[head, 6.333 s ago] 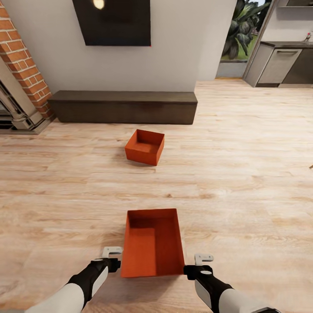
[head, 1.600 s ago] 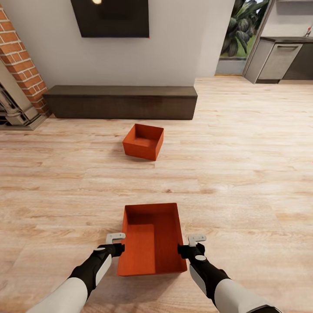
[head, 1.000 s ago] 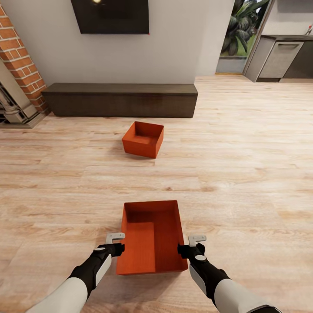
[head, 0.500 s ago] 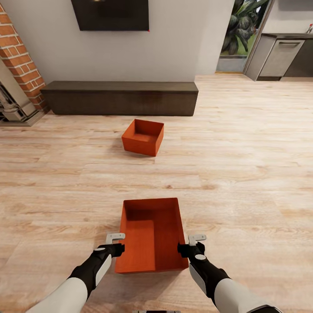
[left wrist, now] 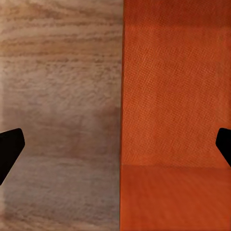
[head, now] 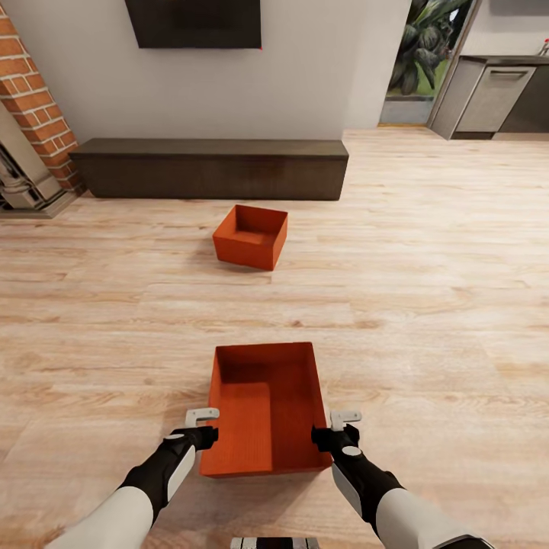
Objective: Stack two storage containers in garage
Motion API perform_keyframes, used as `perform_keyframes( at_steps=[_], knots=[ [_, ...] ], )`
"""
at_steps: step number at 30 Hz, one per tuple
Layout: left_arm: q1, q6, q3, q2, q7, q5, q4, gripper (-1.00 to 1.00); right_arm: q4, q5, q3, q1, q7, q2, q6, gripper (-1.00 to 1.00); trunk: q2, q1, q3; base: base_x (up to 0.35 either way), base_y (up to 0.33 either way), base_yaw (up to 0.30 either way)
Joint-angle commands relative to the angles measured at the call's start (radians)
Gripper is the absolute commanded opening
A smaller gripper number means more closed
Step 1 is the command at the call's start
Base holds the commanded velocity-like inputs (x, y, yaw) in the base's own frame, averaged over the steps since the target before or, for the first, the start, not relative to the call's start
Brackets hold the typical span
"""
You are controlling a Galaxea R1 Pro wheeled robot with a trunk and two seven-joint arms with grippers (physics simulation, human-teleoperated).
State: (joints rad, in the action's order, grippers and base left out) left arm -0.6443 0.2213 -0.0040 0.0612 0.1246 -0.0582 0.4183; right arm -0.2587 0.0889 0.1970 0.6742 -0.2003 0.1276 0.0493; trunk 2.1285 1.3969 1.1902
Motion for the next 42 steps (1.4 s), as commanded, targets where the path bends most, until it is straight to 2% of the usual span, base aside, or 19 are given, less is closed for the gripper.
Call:
perform_keyframes(
  at_steps=[1, 5, 42],
  knots=[
    [0.000, 0.006, -0.001, 0.000, 0.004, -0.006, 0.004, 1.00, 0.001, 0.009, 0.008, 0.001, -0.005, 0.000, 0.004, 1.00, 0.008, 0.004, 0.004, 0.000, 0.000, 0.000],
    [0.000, 0.006, 0.000, -0.001, 0.004, -0.005, 0.008, 1.00, 0.001, 0.009, 0.008, 0.001, -0.005, 0.000, 0.006, 1.00, 0.036, 0.019, 0.016, 0.000, 0.000, 0.000],
    [0.000, 0.006, 0.002, -0.001, 0.004, -0.005, 0.012, 1.00, -0.003, 0.009, 0.009, 0.001, -0.005, 0.000, 0.004, 1.00, 0.036, 0.019, 0.016, 0.000, 0.000, 0.000]
  ],
)
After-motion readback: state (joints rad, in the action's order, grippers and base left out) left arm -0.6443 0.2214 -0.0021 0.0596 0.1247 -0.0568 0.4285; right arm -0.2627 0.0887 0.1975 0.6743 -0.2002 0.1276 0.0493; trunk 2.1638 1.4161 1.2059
